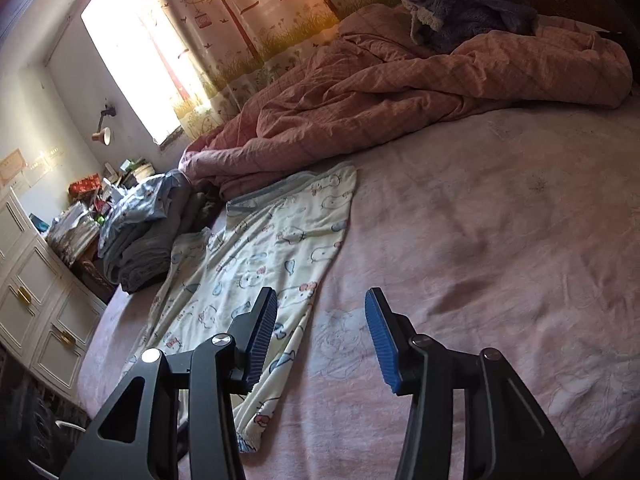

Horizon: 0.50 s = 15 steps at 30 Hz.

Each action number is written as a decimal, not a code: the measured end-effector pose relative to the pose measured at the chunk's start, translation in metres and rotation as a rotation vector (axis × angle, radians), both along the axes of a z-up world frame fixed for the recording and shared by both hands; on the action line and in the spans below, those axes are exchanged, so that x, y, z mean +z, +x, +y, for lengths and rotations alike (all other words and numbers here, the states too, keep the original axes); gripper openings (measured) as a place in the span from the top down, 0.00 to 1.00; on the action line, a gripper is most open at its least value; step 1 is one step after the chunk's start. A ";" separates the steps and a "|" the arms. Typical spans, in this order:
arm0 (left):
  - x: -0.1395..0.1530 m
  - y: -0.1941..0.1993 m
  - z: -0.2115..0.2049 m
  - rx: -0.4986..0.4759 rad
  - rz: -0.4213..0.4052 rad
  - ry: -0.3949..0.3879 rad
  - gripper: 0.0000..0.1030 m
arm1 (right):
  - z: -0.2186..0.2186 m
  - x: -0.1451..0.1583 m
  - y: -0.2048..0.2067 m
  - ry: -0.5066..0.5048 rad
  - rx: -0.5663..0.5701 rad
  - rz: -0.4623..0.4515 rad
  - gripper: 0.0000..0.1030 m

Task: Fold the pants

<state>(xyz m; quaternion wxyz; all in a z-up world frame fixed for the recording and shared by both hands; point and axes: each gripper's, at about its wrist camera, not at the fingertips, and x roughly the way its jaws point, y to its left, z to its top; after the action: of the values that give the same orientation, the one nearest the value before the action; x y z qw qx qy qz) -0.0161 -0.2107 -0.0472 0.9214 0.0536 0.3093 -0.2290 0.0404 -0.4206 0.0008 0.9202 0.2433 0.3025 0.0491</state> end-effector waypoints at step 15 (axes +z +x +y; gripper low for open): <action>-0.030 0.006 -0.016 0.023 0.016 0.011 0.90 | -0.041 0.005 0.119 0.195 0.180 -0.016 0.52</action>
<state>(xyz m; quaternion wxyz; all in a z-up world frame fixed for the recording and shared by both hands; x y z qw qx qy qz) -0.0099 -0.2271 -0.0767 0.9212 0.0536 0.3184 -0.2170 0.1594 -0.4618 0.0053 0.8865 0.3030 0.3096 0.1627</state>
